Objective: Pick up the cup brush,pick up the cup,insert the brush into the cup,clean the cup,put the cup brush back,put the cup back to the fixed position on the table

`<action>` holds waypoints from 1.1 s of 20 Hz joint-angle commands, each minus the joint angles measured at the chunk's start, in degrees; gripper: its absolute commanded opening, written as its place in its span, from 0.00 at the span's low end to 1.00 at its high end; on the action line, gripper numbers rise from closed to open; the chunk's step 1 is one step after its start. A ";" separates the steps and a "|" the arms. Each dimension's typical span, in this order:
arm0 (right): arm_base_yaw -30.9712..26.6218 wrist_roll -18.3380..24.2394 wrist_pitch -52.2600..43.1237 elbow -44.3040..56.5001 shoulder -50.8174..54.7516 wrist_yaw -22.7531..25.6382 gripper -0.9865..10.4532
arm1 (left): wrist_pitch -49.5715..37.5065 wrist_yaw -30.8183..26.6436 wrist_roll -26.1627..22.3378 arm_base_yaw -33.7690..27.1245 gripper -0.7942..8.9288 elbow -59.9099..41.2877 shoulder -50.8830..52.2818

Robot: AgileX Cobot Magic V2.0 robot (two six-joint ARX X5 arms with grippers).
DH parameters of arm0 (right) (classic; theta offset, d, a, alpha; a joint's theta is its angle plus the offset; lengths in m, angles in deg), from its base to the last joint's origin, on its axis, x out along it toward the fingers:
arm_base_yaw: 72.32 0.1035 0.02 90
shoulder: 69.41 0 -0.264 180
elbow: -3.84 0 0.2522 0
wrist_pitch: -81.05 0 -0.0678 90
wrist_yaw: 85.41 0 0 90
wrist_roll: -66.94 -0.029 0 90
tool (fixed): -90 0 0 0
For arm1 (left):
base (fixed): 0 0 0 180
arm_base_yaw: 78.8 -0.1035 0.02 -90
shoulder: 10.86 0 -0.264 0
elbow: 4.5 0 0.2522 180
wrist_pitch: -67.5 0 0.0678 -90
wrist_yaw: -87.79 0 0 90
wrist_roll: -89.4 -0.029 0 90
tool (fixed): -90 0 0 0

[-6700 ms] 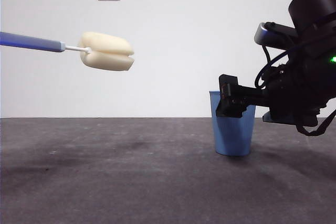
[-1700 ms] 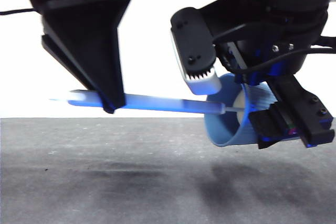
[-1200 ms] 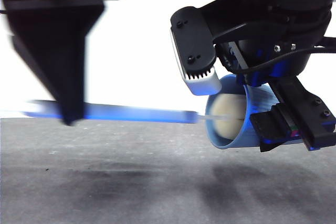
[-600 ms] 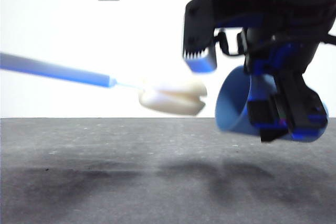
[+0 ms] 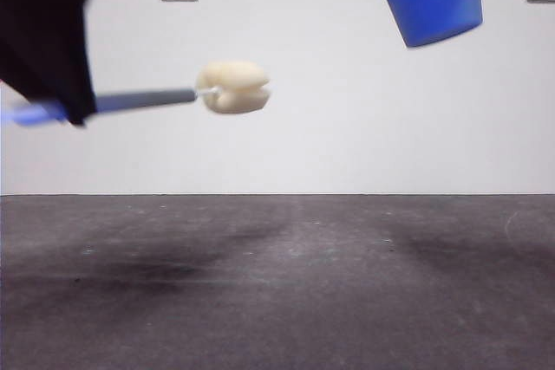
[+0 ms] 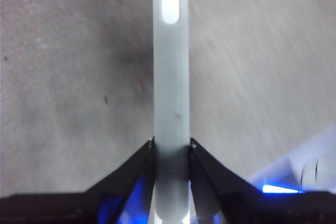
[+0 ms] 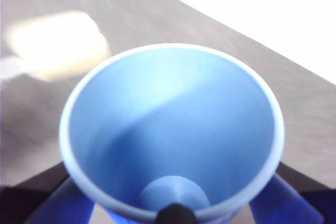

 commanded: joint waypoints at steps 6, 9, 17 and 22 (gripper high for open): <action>-1.66 -9.25 0.17 0.09 2.73 -9.49 0.07 | -17.68 2.21 3.32 -10.05 0.07 -1.44 -12.74; -1.64 -10.36 0.17 0.09 2.73 -9.68 0.07 | -22.60 2.56 4.35 -11.69 0.07 -1.44 -17.88; -1.64 -12.33 0.22 0.09 2.73 -9.73 0.07 | -31.26 4.72 4.35 -13.51 0.07 -1.44 -30.08; -1.64 -12.68 0.24 0.09 2.73 -9.66 0.07 | -31.56 4.85 5.29 -14.19 0.07 -1.44 -33.99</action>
